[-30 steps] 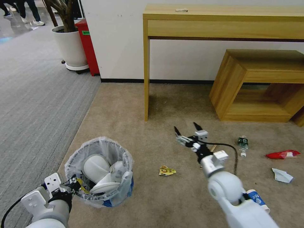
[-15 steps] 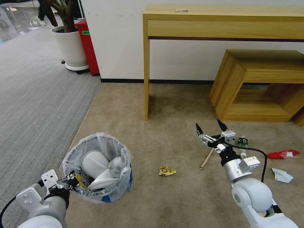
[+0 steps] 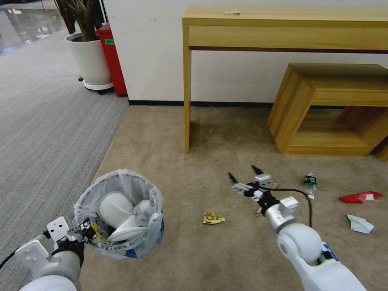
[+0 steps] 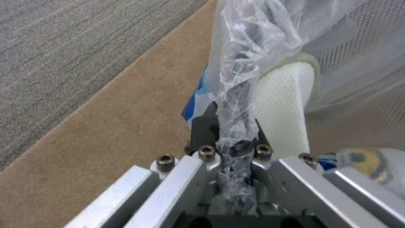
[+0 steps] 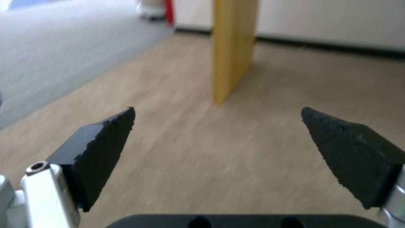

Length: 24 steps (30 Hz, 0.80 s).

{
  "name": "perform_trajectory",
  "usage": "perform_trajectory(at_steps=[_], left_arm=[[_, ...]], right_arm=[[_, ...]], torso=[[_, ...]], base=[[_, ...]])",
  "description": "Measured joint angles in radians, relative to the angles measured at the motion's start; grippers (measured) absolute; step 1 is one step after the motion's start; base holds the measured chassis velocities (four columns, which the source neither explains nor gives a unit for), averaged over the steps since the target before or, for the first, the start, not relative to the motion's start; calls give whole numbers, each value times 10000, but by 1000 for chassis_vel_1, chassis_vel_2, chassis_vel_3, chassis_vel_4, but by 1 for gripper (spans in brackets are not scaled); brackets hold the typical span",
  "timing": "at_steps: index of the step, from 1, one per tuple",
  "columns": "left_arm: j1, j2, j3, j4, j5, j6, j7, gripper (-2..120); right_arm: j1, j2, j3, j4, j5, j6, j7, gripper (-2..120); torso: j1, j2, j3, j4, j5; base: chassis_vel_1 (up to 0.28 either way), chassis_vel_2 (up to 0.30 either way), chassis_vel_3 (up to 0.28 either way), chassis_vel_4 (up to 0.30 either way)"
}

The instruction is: Pick up the trash bin and place the garbage on the floor into it.

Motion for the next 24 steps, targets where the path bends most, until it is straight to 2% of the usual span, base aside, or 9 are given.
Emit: perform_trajectory(at_steps=[4, 6, 7, 9, 14, 15, 19, 22, 24], left_arm=[[23, -50, -7, 0, 29, -16, -9, 1], [75, -95, -11, 0, 56, -27, -12, 1], [75, -95, -11, 0, 56, -27, -12, 1], [94, -137, -16, 0, 91, -28, -12, 1], [93, -277, 89, 0, 265, -29, -12, 1], [93, -277, 89, 0, 265, -29, -12, 1], [195, -406, 208, 1, 452, -54, 6, 1], [257, -420, 176, 0, 513, -69, 19, 1], [265, -420, 155, 1, 513, -70, 19, 1]], right_arm=[[654, 59, -497, -732, -444, -581, -868, 100], [1129, 174, -696, -1456, -1392, -890, -2058, 100], [1129, 174, -696, -1456, -1392, -890, -2058, 100], [1552, 240, -809, -2170, -2303, -1297, -3303, 100], [2289, 592, -1100, -3430, -3052, -1819, -4184, 100], [2289, 592, -1100, -3430, -3052, -1819, -4184, 100], [2914, 1457, -1318, -4666, -3892, -1742, -5102, 100], [3413, 2151, -1369, -5701, -4848, -1182, -5713, 100], [3536, 2276, -1396, -6009, -5031, -1039, -5763, 100]], torso=[[0, -1, 0, 2, -1], [0, 0, 1, 2, 2], [0, 0, 1, 2, 2], [0, -1, 0, 1, 0], [0, -1, 0, -1, -3], [0, -1, 0, -1, -3], [0, -1, 0, 0, 1], [0, 0, -1, 3, -2], [0, -1, 0, 1, -3]], base=[[0, 0, 0, 0], [0, 0, 0, 0], [0, 0, 0, 0], [0, 0, 0, 0], [0, 0, 0, 0], [0, 0, 0, 0], [0, 0, 0, 0], [0, 0, 0, 0], [0, 0, 0, 0]])
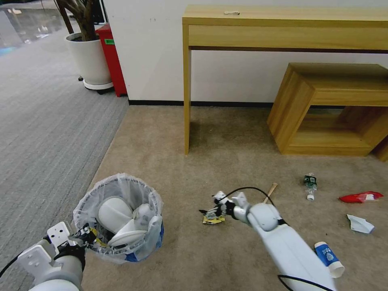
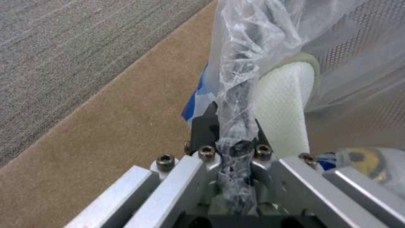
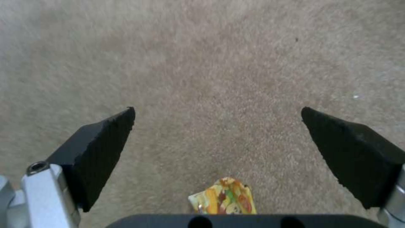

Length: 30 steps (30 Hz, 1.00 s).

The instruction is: Pick up the trash bin and place the garbage on the floor into it.

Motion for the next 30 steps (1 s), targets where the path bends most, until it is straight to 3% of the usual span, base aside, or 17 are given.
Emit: perform_trajectory(at_steps=[5, 10, 27, 30], left_arm=[[-26, 12, -31, 0, 0, 0, 3, 1], [-122, 35, -40, 0, -5, -1, 4, 1], [-231, 46, -3, 0, -6, 0, 13, 1], [-205, 65, -41, 0, -20, -1, 17, 1]], right_arm=[[463, 472, -28, -1149, -819, 275, -24, 100], [634, 453, 31, -1444, -1802, 168, -5, 100], [797, 676, 101, -2633, -2736, 505, 106, 100], [908, 899, 186, -2936, -2721, 589, 178, 92]], torso=[[0, 1, 0, 0, 2], [0, 0, 0, 0, 3], [0, 0, 0, -1, 4], [0, 0, -1, -1, 3]], base=[[0, 0, 0, 0], [0, 0, 0, 0], [0, 0, 0, 0], [0, 0, 0, 0]])
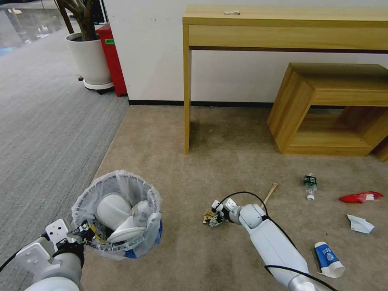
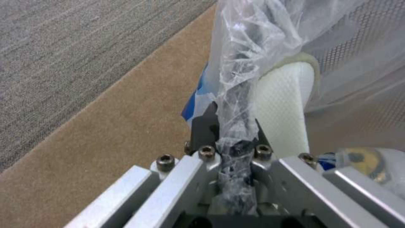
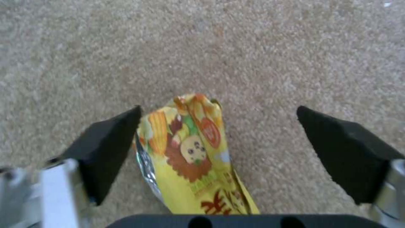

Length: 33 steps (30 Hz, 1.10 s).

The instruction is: Pick up the trash bin and place the garbage on the floor into it.

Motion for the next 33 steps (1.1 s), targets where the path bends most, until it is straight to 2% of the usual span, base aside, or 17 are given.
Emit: perform_trajectory(at_steps=[4, 7, 8, 11, 13, 16, 17, 20, 21, 22, 24, 26, 33], left_arm=[[10, 1, -1, 0, -6, 0, 4, 1], [12, 2, -8, 0, -7, 0, 7, 1], [12, 2, -8, 0, -7, 0, 7, 1], [15, 0, -5, 0, -7, 0, 8, 1], [15, -3, 2, 0, -6, 0, 9, 1], [16, -6, 15, 0, 2, 0, 12, 1], [16, -6, 15, 0, 2, 0, 12, 1], [19, 0, 16, 0, 9, 1, 15, 1], [19, 0, 16, 0, 9, 1, 15, 1], [28, 0, 24, 0, 17, 3, 16, 1], [30, 0, 29, 0, 19, 4, 17, 1], [38, 1, 36, 0, 32, 5, 18, 1], [95, 23, 45, 0, 46, 16, 19, 1]], right_arm=[[18, 88, 17, -97, -10, 10, 2, 82], [3, 119, 36, -138, -108, 9, -23, 65], [3, 119, 36, -138, -108, 9, -23, 65], [1, 108, 142, -214, -118, 7, -66, 52], [1, 97, 172, -233, -119, 9, -88, 50], [-78, 39, 263, -248, -62, 30, -140, 33], [-78, 39, 263, -248, -62, 30, -140, 33], [-180, -28, 324, -174, 10, 63, -144, 20], [-180, -28, 324, -174, 10, 63, -144, 20], [-231, -70, 325, -90, 34, 78, -144, 14], [-258, -91, 325, -41, 47, 84, -143, 10], [-330, -138, 310, 88, 106, 105, -110, 0], [-644, -323, 233, 707, 603, 255, 242, 0]], torso=[[0, 0, 0, 0, 0], [0, 0, 0, 0, 0], [0, 0, 0, 0, 0], [-1, 0, 0, 0, 0], [0, 0, 0, 0, 0], [0, 0, 0, 0, 1], [0, 0, 0, 0, 1], [0, 0, 0, -1, 1], [0, 0, 0, -1, 1], [-1, 0, 0, 0, 1], [0, 0, 0, 0, 1], [-1, 0, 0, -1, 0], [-1, 0, 0, -1, 1]], base=[[0, 0, 0, 0], [0, 0, 0, 0], [0, 0, 0, 0], [0, 0, 0, 0], [0, 0, 0, 0], [0, 0, 0, 0], [0, 0, 0, 0], [0, 0, 0, 0], [0, 0, 0, 0], [0, 0, 0, 0], [0, 0, 0, 0], [0, 0, 0, 0], [0, 0, 0, 0]])
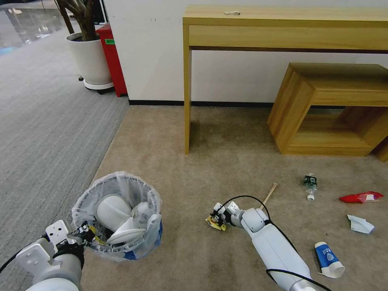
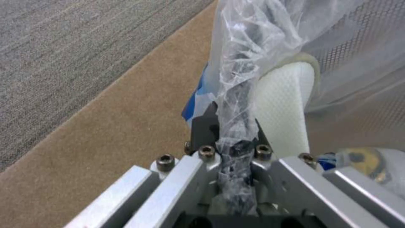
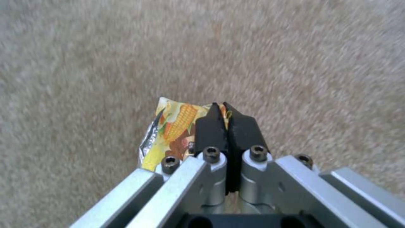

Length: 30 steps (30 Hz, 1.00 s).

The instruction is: Pick up the trash bin and place the garbage on the floor into it.

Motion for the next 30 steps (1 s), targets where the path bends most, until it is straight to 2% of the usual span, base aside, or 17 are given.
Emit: perform_trajectory(at_steps=[4, 7, 8, 11, 12, 15, 16, 18, 21, 25, 27, 30], left_arm=[[-5, 11, 1, 0, -5, 2, 0, 1], [-31, 10, 63, 0, -6, 3, 1, 1], [-31, 10, 63, 0, -6, 3, 1, 1], [-28, -11, 169, 0, -22, 10, 8, 1], [-28, -11, 169, 0, -22, 10, 8, 1], [-2, -48, 293, 0, -24, 19, 13, 1], [-2, -48, 293, 0, -24, 19, 13, 1], [30, -59, 357, 0, -17, 21, 14, 1], [73, -65, 389, 0, -9, 23, 15, 1], [109, -81, 433, 0, 8, 23, 18, 1], [117, -91, 468, 0, 26, 23, 18, 1], [133, -128, 579, 0, 110, 23, 39, 1]], right_arm=[[-337, -221, -11, 765, 862, 303, 328, 0], [-847, -745, -62, 2441, 2583, 698, 524, 0], [-847, -745, -62, 2441, 2583, 698, 524, 0], [-1194, -1309, 84, 4027, 3813, 1150, 427, 0], [-1194, -1309, 84, 4027, 3813, 1150, 427, 0], [-1360, -1910, 386, 5809, 5561, 1584, 331, 0], [-1360, -1910, 386, 5809, 5561, 1584, 331, 0], [-1368, -2197, 526, 6835, 7122, 2405, 198, 0], [-1316, -2308, 634, 7519, 8193, 3111, -54, 0], [-1283, -2392, 576, 8271, 9256, 3376, -244, 0], [-1296, -2393, 388, 8481, 9509, 3485, -294, 0], [-1424, -2207, -583, 8708, 9596, 3842, -333, 0]], torso=[[0, 0, 0, 0, 1], [0, 0, 0, 0, 1], [0, 0, 0, 0, 1], [1, 0, 0, -2, 1], [1, 0, 0, -2, 1], [0, 0, 0, -1, -3], [0, 0, 0, -1, -3], [0, 1, -1, 0, -2], [0, 0, 0, 0, 3], [0, 1, -1, 0, -1], [0, 1, -1, 0, 0], [0, 1, 0, -1, 1]], base=[[0, 0, 0, 0], [0, 0, 0, 0], [0, 0, 0, 0], [0, 0, 0, 0], [0, 0, 0, 0], [0, 0, 0, 0], [0, 0, 0, 0], [0, 0, 0, 0], [0, 0, 0, 0], [0, 0, 0, 0], [0, 0, 0, 0], [0, 0, 0, 0]])
